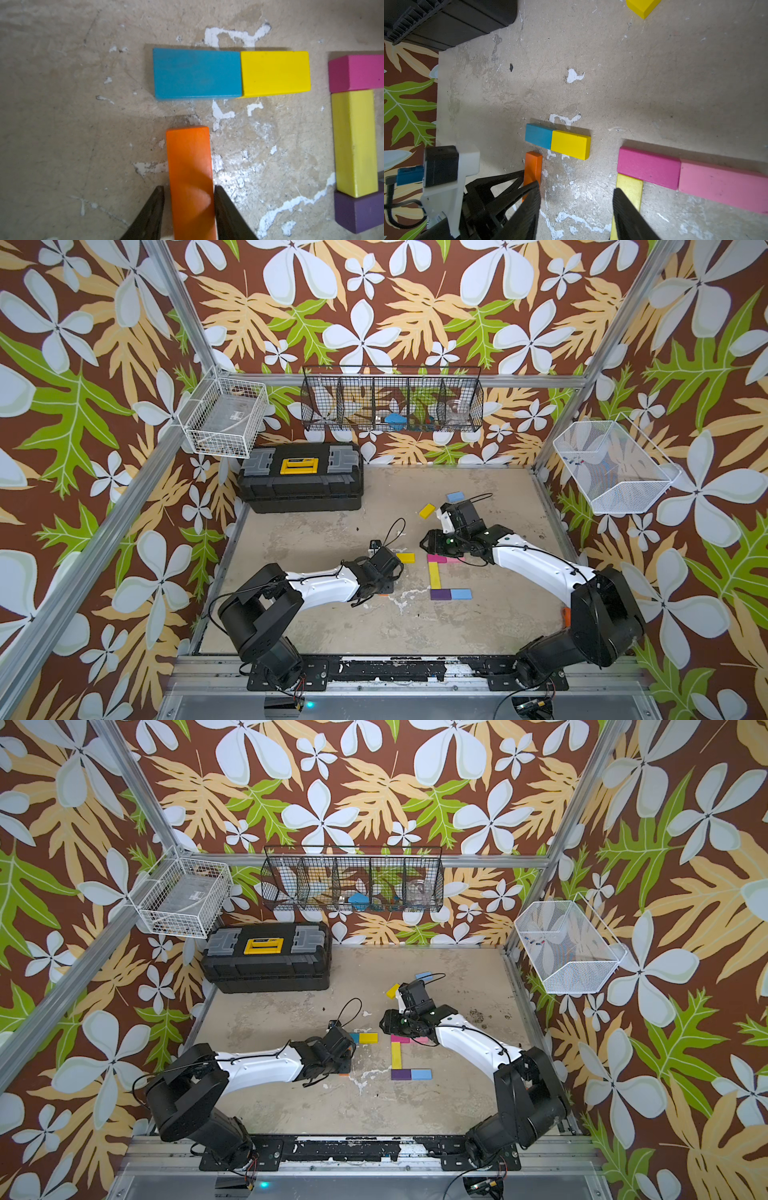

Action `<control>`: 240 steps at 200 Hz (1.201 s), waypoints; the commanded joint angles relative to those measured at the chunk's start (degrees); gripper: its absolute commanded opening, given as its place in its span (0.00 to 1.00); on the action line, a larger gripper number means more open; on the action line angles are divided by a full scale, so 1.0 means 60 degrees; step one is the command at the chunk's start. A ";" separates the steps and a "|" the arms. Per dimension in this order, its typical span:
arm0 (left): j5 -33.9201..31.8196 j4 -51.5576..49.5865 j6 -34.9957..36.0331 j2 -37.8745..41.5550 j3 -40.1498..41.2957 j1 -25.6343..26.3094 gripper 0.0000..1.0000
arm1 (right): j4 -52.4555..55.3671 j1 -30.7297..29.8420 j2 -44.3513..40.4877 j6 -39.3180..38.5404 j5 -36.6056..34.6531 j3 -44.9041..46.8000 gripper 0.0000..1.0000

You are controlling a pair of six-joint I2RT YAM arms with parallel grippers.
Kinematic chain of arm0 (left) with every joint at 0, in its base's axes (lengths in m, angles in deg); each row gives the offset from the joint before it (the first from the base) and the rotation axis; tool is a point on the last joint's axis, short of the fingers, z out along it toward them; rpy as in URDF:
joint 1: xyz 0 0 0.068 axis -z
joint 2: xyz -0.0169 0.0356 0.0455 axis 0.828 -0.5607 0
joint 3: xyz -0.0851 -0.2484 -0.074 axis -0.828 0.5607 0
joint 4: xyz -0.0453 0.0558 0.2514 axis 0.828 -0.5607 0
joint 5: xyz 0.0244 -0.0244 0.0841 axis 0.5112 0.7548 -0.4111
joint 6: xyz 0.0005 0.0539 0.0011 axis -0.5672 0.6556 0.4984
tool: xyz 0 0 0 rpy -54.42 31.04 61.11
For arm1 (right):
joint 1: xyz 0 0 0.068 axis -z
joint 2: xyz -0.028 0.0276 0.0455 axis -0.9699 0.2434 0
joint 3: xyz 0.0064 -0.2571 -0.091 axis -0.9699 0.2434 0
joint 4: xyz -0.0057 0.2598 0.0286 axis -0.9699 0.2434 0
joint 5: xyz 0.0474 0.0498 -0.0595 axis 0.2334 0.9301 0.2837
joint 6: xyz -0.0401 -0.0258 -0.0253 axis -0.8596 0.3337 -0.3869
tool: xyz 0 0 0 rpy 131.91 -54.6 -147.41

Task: Assemble the letter c with building blocks
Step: Place the building block at the center of the board, then assemble the building block at the center of the board.

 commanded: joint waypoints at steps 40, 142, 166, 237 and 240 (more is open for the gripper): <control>-0.0043 -0.0737 0.0129 -0.0099 0.0007 -0.0121 0.43 | -0.0136 -0.0016 -0.0057 -0.0075 -0.0057 0.0040 0.57; -0.0078 -0.2018 0.0572 0.2248 -0.0982 -0.0150 1.00 | -0.0034 -0.0016 -0.0203 -0.0193 -0.0181 0.0127 0.57; 0.0490 -0.2048 0.0377 0.2595 -0.1079 -0.0151 1.00 | 0.0022 -0.0002 -0.0269 -0.0241 -0.0289 0.0182 0.57; 0.1908 -0.1151 -0.0007 0.2696 0.0097 -0.0110 1.00 | 0.0318 0.0639 -0.0914 -0.0613 -0.0529 0.0850 0.58; 0.2004 -0.1089 -0.0034 0.2704 0.0165 -0.0106 1.00 | 0.0318 0.0671 -0.0930 -0.0616 -0.0527 0.0879 0.58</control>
